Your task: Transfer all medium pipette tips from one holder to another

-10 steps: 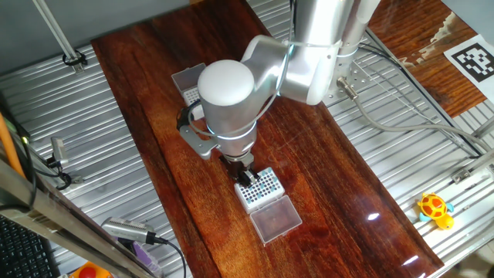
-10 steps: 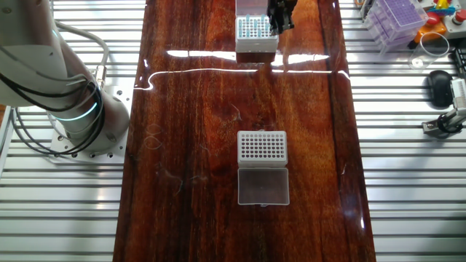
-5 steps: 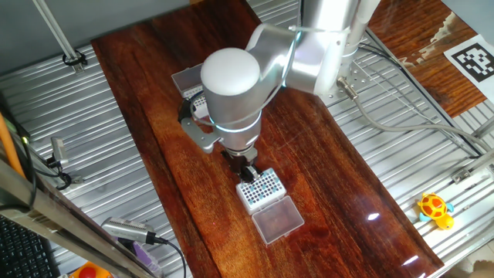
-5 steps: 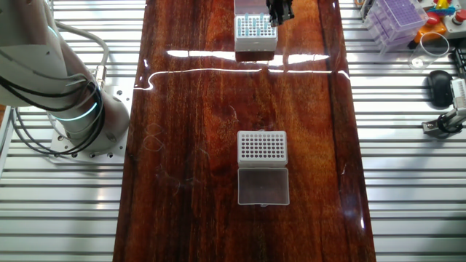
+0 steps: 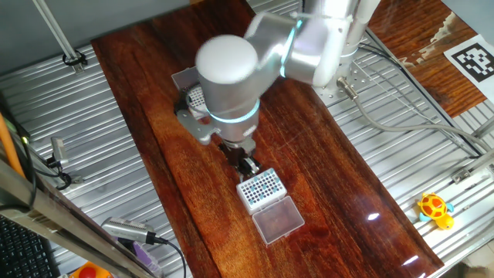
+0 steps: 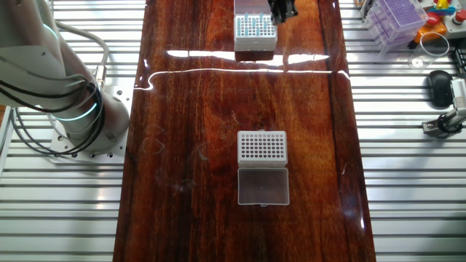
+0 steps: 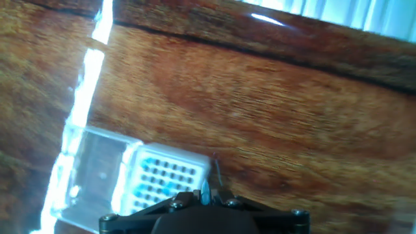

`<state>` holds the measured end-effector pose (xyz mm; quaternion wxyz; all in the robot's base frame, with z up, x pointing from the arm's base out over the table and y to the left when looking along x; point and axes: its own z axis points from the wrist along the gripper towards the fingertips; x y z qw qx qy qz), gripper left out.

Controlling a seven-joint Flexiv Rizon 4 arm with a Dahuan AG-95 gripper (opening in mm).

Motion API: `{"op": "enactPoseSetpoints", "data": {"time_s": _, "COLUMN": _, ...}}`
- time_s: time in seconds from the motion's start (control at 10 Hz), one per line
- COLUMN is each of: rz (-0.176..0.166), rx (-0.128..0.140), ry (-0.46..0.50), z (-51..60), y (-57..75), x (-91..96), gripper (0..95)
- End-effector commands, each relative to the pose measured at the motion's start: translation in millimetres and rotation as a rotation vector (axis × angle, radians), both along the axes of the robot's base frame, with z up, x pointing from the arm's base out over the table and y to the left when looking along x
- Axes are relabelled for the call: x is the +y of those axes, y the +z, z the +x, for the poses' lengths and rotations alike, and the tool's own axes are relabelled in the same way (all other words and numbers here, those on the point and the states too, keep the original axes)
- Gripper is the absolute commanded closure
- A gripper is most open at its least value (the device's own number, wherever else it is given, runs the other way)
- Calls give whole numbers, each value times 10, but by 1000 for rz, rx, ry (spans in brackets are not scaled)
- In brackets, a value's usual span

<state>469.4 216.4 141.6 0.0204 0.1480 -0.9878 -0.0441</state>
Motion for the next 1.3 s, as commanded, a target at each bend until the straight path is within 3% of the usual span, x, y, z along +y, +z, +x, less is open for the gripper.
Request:
{"op": "enactPoseSetpoints", "data": {"time_s": 0.1, "rz": 10, "rx": -1, "ry": 71, "z": -3, "y": 61, "x": -471, "gripper": 950}}
{"op": "enactPoseSetpoints", "data": {"time_s": 0.5, "rz": 19, "rx": -4, "ry": 125, "z": -140, "y": 98, "x": -1092, "gripper": 950}}
{"op": "enactPoseSetpoints", "data": {"time_s": 0.7, "rz": 22, "rx": -5, "ry": 142, "z": -198, "y": 101, "x": -1263, "gripper": 950}}
{"op": "enactPoseSetpoints", "data": {"time_s": 1.0, "rz": 18, "rx": -5, "ry": 173, "z": -210, "y": 99, "x": -1295, "gripper": 950}}
{"op": "enactPoseSetpoints", "data": {"time_s": 1.3, "rz": 0, "rx": 16, "ry": 165, "z": -210, "y": 99, "x": -1295, "gripper": 950}}
